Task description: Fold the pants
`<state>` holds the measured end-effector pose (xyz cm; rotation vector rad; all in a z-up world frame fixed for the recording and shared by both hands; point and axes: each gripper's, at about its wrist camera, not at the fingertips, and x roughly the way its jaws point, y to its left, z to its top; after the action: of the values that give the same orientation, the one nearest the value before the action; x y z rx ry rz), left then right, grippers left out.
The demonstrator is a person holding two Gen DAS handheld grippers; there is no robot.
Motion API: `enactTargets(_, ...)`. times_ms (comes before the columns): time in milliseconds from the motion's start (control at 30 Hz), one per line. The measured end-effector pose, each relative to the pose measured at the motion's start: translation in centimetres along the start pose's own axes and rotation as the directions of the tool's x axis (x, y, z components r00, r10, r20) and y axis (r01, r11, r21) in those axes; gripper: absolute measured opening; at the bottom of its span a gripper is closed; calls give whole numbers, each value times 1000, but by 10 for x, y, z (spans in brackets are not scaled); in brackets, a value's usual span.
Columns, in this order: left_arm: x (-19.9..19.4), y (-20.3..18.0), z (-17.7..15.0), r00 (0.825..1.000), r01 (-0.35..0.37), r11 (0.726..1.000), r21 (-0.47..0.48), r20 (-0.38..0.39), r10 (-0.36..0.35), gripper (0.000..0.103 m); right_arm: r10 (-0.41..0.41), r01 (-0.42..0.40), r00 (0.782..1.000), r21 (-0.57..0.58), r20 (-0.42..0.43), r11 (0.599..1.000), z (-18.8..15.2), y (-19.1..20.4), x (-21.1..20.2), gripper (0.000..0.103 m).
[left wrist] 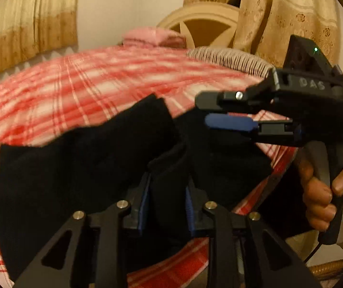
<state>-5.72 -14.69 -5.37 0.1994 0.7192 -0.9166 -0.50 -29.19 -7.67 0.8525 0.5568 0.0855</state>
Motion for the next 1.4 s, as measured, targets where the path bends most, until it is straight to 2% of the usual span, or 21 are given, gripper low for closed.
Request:
enactTargets(33, -4, 0, 2, 1000, 13, 1000, 0, 5, -13, 37, 14, -14, 1000, 8, -10, 1000, -1, -1, 3, 49)
enactTargets(67, -11, 2, 3, 1000, 26, 1000, 3, 16, -26, 52, 30, -30, 999, 9, -14, 999, -3, 0, 5, 56)
enactTargets(100, -20, 3, 3, 999, 27, 1000, 6, 40, -28, 75, 46, -46, 999, 7, -16, 999, -4, 0, 6, 61)
enactTargets(167, -44, 8, 2, 993, 7, 1000, 10, 120, -8, 95, 69, -69, 997, 1, -33, 998, -5, 3, 10, 63)
enactTargets(233, -62, 13, 0, 985, 19, 1000, 19, 173, -22, 101, 82, -82, 995, -3, -52, 997, -5, 6, 14, 63)
enactTargets(267, -70, 16, -1, 981, 20, 1000, 22, 192, -24, 101, 67, -68, 996, -10, -61, 998, -5, 8, 17, 63)
enactTargets(333, -87, 30, -5, 973, -32, 999, -5, 228, 33, 101, 25, -27, 997, -23, -71, 999, -8, 8, 22, 63)
enactTargets(433, -104, 59, -8, 960, -117, 988, -100, 243, 139, 101, -28, 24, 996, -49, -83, 999, -13, 7, 32, 63)
enactTargets(533, -110, 95, -13, 948, -177, 959, -220, 222, 226, 101, -115, 101, 988, -128, -104, 987, -20, 16, 45, 63)
enactTargets(633, -112, 126, -22, 948, -178, 918, -353, 190, 257, 101, -192, 160, 975, -245, -112, 956, -32, 32, 58, 63)
enactTargets(700, -114, 137, -29, 950, -171, 894, -415, 172, 261, 101, -266, 215, 958, -347, -106, 913, -43, 47, 67, 63)
enactTargets(767, -114, 145, -34, 950, -164, 876, -453, 166, 263, 101, -295, 232, 950, -402, -101, 886, -48, 53, 73, 60)
enactTargets(800, -114, 146, -37, 950, -167, 872, -460, 163, 268, 101, -299, 230, 948, -412, -111, 882, -49, 54, 77, 49)
enactTargets(900, -115, 148, -41, 947, -182, 865, -468, 152, 282, 101, -305, 232, 944, -401, -127, 886, -48, 51, 83, 30)
enactTargets(933, -117, 149, -41, 947, -183, 865, -468, 152, 283, 101, -304, 229, 944, -409, -128, 883, -48, 53, 83, 27)
enactTargets(1000, -118, 147, -41, 944, -190, 868, -458, 156, 289, 101, -320, 240, 942, -467, -99, 851, -49, 67, 79, 21)
enactTargets(1133, -122, 143, -38, 938, -218, 878, -425, 157, 309, 101, -301, 222, 952, -542, -60, 811, -42, 98, 54, 20)
enactTargets(1233, -122, 138, -36, 932, -238, 886, -398, 164, 324, 101, -308, 249, 951, -569, -8, 784, -29, 104, 22, 20)
enactTargets(1300, -119, 136, -35, 934, -238, 890, -389, 159, 319, 101, -337, 277, 941, -587, 7, 760, -23, 93, 6, 20)
enactTargets(1400, -111, 134, -35, 941, -231, 893, -385, 144, 305, 101, -392, 300, 918, -550, -55, 780, -20, 57, 4, 22)
